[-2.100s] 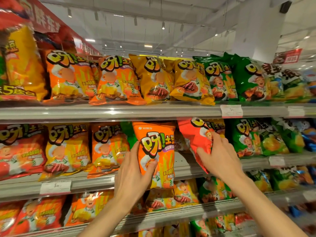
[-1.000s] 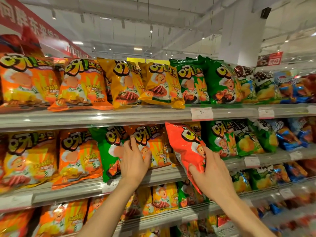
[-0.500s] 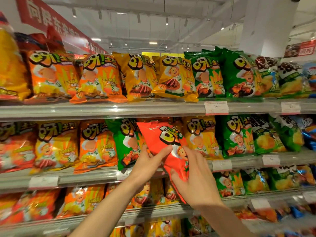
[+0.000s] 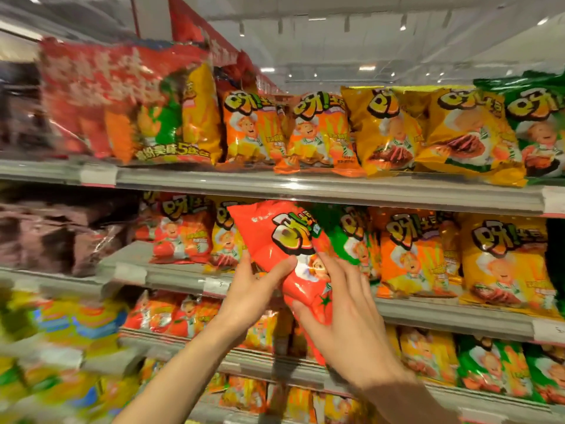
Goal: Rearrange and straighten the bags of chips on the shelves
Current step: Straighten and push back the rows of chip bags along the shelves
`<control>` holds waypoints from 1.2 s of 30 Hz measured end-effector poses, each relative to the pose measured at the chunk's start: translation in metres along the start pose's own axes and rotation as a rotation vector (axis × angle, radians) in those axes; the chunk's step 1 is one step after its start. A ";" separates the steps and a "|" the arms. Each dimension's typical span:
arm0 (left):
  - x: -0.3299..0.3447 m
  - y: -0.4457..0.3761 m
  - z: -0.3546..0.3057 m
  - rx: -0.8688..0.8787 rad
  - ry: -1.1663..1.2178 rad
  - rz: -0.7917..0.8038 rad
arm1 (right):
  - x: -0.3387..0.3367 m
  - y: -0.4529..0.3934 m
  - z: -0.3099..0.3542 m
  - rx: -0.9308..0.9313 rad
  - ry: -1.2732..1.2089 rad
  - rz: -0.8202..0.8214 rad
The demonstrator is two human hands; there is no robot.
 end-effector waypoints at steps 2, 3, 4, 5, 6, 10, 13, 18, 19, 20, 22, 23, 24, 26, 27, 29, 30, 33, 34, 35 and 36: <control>-0.045 -0.005 -0.012 0.018 -0.006 -0.039 | 0.022 -0.013 0.036 -0.031 -0.009 -0.002; -0.071 -0.009 -0.019 0.025 -0.010 -0.061 | 0.034 -0.020 0.055 -0.046 -0.014 0.002; -0.095 -0.013 -0.025 0.036 -0.023 -0.076 | 0.046 -0.027 0.075 -0.062 -0.018 0.008; -0.120 -0.017 -0.032 0.045 -0.039 -0.087 | 0.059 -0.035 0.096 -0.079 -0.020 0.015; -0.145 -0.021 -0.039 0.052 -0.050 -0.104 | 0.072 -0.042 0.117 -0.096 -0.026 0.021; -0.236 -0.040 -0.062 0.091 -0.022 -0.187 | 0.123 -0.073 0.196 -0.142 -0.049 0.052; -0.295 -0.053 -0.073 0.112 -0.004 -0.292 | 0.161 -0.092 0.243 -0.138 -0.050 0.083; -0.360 -0.072 -0.080 0.121 0.003 -0.386 | 0.203 -0.119 0.302 -0.121 -0.034 0.073; -0.370 -0.076 -0.081 0.131 -0.007 -0.389 | 0.210 -0.123 0.310 -0.127 -0.031 0.080; -0.379 -0.080 -0.082 0.141 -0.006 -0.390 | 0.216 -0.128 0.318 -0.138 -0.031 0.099; -0.395 -0.088 -0.084 0.130 0.015 -0.395 | 0.228 -0.133 0.330 -0.179 -0.040 0.160; -0.404 -0.092 -0.084 0.121 0.022 -0.400 | 0.233 -0.135 0.332 -0.203 -0.044 0.189; -0.412 -0.096 -0.086 0.116 0.022 -0.407 | 0.235 -0.136 0.332 -0.222 -0.045 0.208; -0.431 -0.109 -0.089 0.100 -0.020 -0.414 | 0.236 -0.139 0.323 -0.232 -0.030 0.229; -0.437 -0.116 -0.090 0.085 -0.033 -0.408 | 0.237 -0.140 0.315 -0.223 -0.015 0.235; -0.445 -0.130 -0.089 0.059 -0.033 -0.387 | 0.239 -0.141 0.296 -0.204 0.017 0.244; -0.447 -0.136 -0.090 0.053 -0.032 -0.383 | 0.241 -0.141 0.286 -0.192 0.031 0.252; -0.451 -0.156 -0.089 0.053 -0.033 -0.376 | 0.245 -0.138 0.259 -0.152 0.093 0.270; -0.450 -0.162 -0.089 0.051 -0.024 -0.371 | 0.246 -0.137 0.252 -0.139 0.110 0.273; -0.448 -0.168 -0.087 0.047 -0.030 -0.364 | 0.246 -0.136 0.246 -0.128 0.124 0.275; -0.447 -0.174 -0.087 0.050 -0.044 -0.364 | 0.245 -0.135 0.241 -0.121 0.135 0.275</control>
Point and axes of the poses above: each hand's wrist, its own y-axis away from the middle knuckle, its own x-axis out of the palm, z = x × y, the point moved 9 cm from there along -y, towards the middle knuckle, and after that the axes turned 13 degrees about y, right-handed, at the moved point
